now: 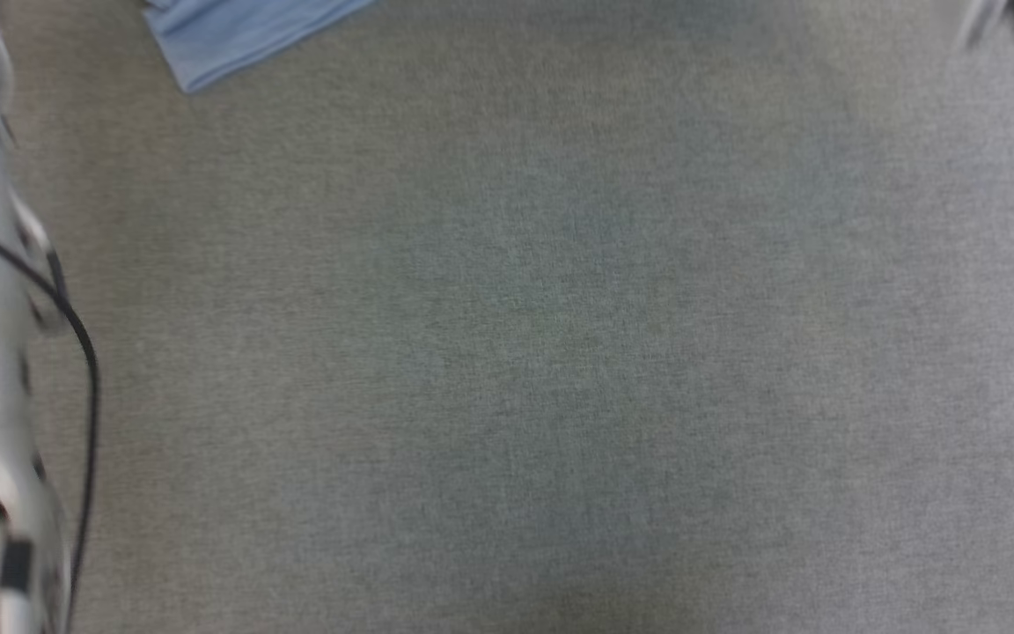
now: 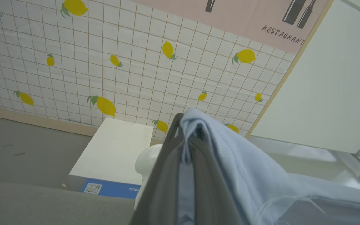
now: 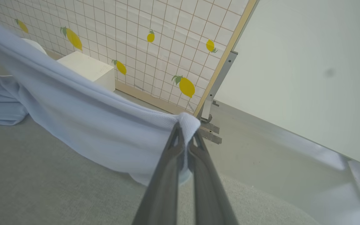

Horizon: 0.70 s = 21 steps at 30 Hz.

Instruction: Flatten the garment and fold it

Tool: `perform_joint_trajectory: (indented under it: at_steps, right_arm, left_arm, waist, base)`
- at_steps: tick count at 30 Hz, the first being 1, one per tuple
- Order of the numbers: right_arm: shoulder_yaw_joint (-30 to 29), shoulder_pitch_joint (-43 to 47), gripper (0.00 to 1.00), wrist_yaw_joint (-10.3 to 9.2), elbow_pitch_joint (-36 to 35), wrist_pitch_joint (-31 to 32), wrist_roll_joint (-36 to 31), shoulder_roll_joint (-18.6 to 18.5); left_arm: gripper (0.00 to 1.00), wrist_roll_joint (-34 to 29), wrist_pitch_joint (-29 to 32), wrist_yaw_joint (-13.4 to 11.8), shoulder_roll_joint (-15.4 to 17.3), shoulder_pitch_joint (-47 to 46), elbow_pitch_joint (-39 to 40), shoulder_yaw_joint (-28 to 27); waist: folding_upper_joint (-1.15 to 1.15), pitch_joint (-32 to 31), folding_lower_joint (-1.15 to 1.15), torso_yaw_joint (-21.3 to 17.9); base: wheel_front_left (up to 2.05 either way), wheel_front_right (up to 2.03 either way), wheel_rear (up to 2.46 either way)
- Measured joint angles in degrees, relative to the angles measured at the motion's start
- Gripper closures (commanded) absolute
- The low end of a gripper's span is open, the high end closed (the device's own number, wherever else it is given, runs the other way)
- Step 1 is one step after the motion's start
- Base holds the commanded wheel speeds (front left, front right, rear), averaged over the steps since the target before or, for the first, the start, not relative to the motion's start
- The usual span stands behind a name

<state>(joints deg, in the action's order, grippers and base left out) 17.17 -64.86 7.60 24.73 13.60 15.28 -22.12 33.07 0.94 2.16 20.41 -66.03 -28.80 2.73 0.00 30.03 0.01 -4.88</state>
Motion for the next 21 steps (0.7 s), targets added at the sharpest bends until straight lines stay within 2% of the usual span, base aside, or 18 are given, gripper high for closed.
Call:
perform_joint_trajectory:
  at_steps: [4,9,16,21]
  right_arm:
    - [2.15,9.49,1.00,0.00,-1.96,1.11,4.91,-2.44]
    - [3.75,23.42,1.00,0.00,-8.33,4.70,10.15,-4.91]
    - [-0.79,40.67,1.00,0.00,-16.05,8.72,10.73,-6.19]
    - [-4.13,50.11,1.00,0.00,-20.13,11.32,8.88,-5.76]
  left_arm:
    - [1.00,-0.49,5.31,0.23,1.02,13.08,1.24,2.87]
    - [1.00,2.20,15.50,-0.20,1.36,32.20,8.76,4.11]
    - [1.00,7.31,26.07,-3.85,2.32,54.91,23.41,4.13]
    - [1.00,9.58,30.56,-6.91,2.89,66.17,32.38,3.55]
  waist:
    - [0.00,-2.87,0.00,0.72]
    - [0.00,-7.15,-0.01,1.54]
    - [0.00,-12.43,-0.01,2.48]
    - [0.00,-15.31,-0.01,3.23]
  base:
    - [0.00,0.00,0.00]
    - [0.00,0.00,0.00]
    - [0.00,0.00,0.00]
    - [0.00,0.00,0.00]
